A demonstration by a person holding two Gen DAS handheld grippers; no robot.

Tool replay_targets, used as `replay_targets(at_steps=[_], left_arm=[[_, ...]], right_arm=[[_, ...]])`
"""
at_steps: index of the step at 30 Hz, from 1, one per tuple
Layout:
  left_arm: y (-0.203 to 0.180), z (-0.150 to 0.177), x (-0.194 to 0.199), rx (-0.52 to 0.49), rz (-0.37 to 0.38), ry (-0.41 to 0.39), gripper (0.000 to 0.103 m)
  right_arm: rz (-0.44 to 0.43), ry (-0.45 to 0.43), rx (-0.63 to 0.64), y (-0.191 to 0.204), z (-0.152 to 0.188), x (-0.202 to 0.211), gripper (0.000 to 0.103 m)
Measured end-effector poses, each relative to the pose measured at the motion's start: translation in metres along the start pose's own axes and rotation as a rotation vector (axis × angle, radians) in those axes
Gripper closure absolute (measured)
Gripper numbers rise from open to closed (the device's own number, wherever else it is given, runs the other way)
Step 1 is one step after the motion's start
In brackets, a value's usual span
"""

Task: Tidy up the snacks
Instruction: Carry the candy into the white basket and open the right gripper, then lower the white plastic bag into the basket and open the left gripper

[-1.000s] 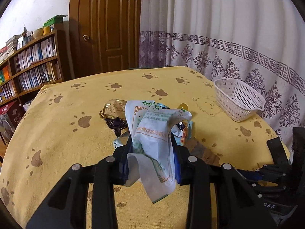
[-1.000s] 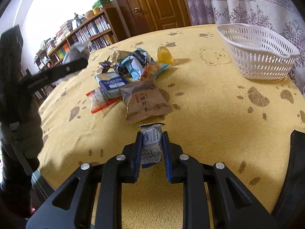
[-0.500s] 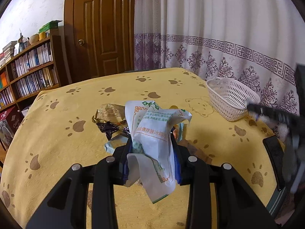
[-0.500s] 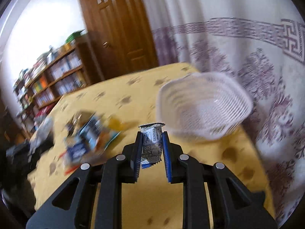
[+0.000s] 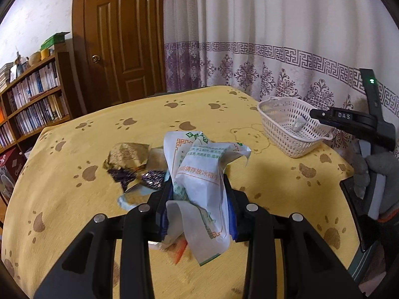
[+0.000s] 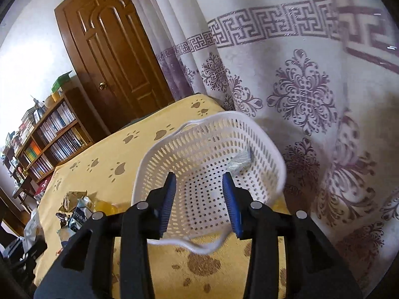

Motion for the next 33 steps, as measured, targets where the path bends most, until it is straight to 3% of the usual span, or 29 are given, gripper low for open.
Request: replay_targets(at_steps=[9,18,25,27,31,33], left_arm=[[-0.039,-0.032,-0.033,-0.077,0.072,-0.001,0.068],[-0.085,-0.082,-0.083,-0.101,0.196,0.017,0.067],[-0.126,-0.101,-0.122,-0.134,0.250,0.057,0.067],[-0.134,-0.104,-0.131,-0.137,0.257,0.065,0.063],[-0.137,-0.113,-0.146,-0.089,0.281,0.061,0.028],[-0.133,-0.114,-0.146,-0.060,0.290,0.054,0.023]], right_arm=[[0.029,-0.128,0.104,0.012,0.036,0.053,0.063],[0.012,-0.077,0.062,0.004,0.070,0.061,0.063],[-0.005,-0.028,0.031,-0.003,0.082,0.056,0.063],[-0.004,-0.031,0.033,-0.002,0.081,0.057,0.063],[-0.011,-0.031,0.034,-0.002,0.081,0.059,0.063],[-0.013,-0.027,0.030,-0.002,0.081,0.060,0.063]])
Point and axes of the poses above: each gripper's, at about its wrist camera, not at the fingertips, and x roughly against the way its jaws point, y to its left, z to its underside, the point moved 1 cm from there along -x, roughly the way its jaws point, and after that the axes turned 7 degrees about z, right-handed, at the moved point
